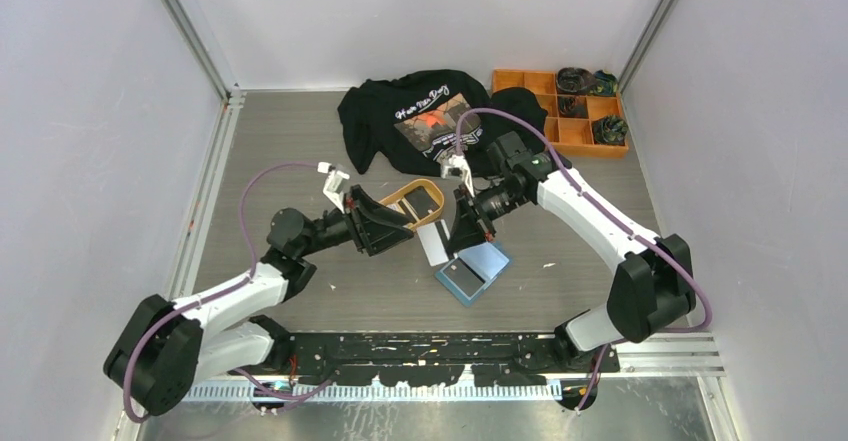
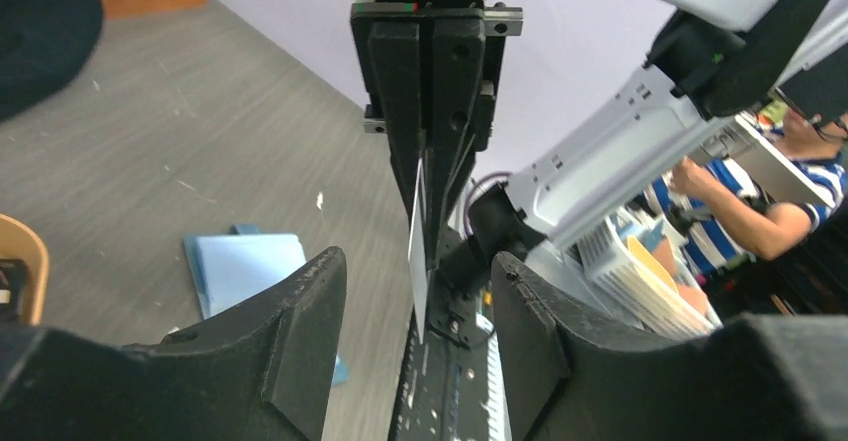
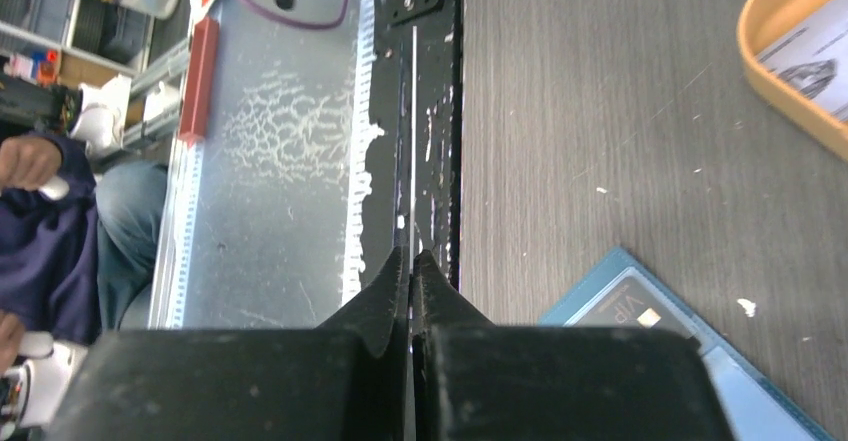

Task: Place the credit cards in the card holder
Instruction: Insert the credit card into the card holder.

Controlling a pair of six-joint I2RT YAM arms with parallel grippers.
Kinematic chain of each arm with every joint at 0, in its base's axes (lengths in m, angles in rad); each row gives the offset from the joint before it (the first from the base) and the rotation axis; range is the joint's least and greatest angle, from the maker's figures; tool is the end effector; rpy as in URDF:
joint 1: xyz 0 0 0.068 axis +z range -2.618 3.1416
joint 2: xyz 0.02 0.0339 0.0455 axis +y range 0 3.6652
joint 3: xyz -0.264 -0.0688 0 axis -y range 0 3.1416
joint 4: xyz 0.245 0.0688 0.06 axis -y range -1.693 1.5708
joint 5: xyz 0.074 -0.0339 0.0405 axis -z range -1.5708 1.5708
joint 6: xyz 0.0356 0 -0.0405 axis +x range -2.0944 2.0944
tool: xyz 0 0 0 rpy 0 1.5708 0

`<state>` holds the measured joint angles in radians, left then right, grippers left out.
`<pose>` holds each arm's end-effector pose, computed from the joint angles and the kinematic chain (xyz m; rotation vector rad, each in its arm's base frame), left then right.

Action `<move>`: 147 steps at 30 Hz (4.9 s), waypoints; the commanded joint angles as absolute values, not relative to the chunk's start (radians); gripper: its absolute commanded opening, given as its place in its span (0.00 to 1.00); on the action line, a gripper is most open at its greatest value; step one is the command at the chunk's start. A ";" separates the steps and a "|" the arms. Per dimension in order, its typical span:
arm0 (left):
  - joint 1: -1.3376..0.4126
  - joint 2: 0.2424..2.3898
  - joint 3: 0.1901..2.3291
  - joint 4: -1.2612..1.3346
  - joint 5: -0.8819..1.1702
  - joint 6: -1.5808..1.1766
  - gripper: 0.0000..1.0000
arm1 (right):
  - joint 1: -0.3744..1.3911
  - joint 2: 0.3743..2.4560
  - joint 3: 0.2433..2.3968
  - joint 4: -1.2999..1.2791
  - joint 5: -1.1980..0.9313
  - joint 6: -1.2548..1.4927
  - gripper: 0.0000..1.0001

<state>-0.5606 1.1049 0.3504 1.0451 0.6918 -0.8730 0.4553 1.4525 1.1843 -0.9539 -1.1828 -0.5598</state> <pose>0.1727 -0.1352 0.2543 0.4509 1.4865 -1.6135 0.2288 0.1487 0.2864 -1.3673 1.8940 1.5345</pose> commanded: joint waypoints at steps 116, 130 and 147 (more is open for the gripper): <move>-0.901 1.645 0.248 1.262 0.288 -1.140 0.00 | 0.548 1.218 0.804 -0.887 -0.475 -1.191 0.99; -0.900 1.810 0.279 1.365 0.247 -1.192 0.00 | 0.548 1.327 0.767 -0.802 -0.348 -1.137 0.99; -0.900 1.831 0.284 1.319 0.183 -1.210 0.00 | 0.551 1.389 0.778 -0.808 -0.364 -1.110 0.78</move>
<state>-0.9028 1.8294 0.2768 1.2888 0.2199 -1.2041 0.5430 1.3849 0.7567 -0.8154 -0.3523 -1.1210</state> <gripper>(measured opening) 0.009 0.797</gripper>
